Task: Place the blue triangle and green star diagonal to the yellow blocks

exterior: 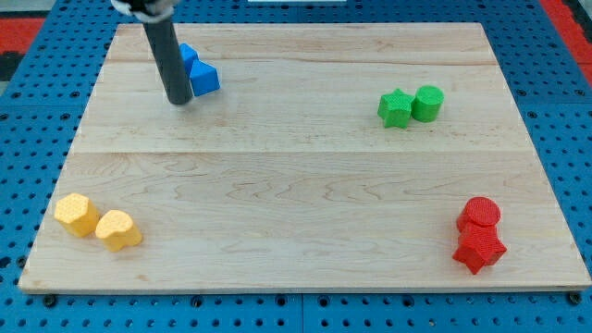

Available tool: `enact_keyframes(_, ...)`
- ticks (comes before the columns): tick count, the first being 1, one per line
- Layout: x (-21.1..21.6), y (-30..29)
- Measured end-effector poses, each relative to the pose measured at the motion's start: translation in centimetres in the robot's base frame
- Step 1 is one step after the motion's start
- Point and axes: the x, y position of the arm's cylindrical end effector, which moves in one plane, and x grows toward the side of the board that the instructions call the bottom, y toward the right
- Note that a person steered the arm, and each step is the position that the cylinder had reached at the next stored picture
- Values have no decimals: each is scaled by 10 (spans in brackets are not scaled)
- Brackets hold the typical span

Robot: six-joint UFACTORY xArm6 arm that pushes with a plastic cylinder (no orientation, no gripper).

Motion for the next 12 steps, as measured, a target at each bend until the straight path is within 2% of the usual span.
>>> enact_keyframes(1,2,-40)
enact_keyframes(2,-56,-124)
enact_keyframes(3,-109,-100)
enact_keyframes(4,-114,-30)
enact_keyframes(5,-84,-1)
enact_keyframes(6,-12,19)
enact_keyframes(7,5,86)
enact_keyframes(8,5,143)
enact_keyframes(9,69,133)
enact_keyframes(10,82,224)
enact_keyframes(11,48,312)
enact_keyframes(12,-5,310)
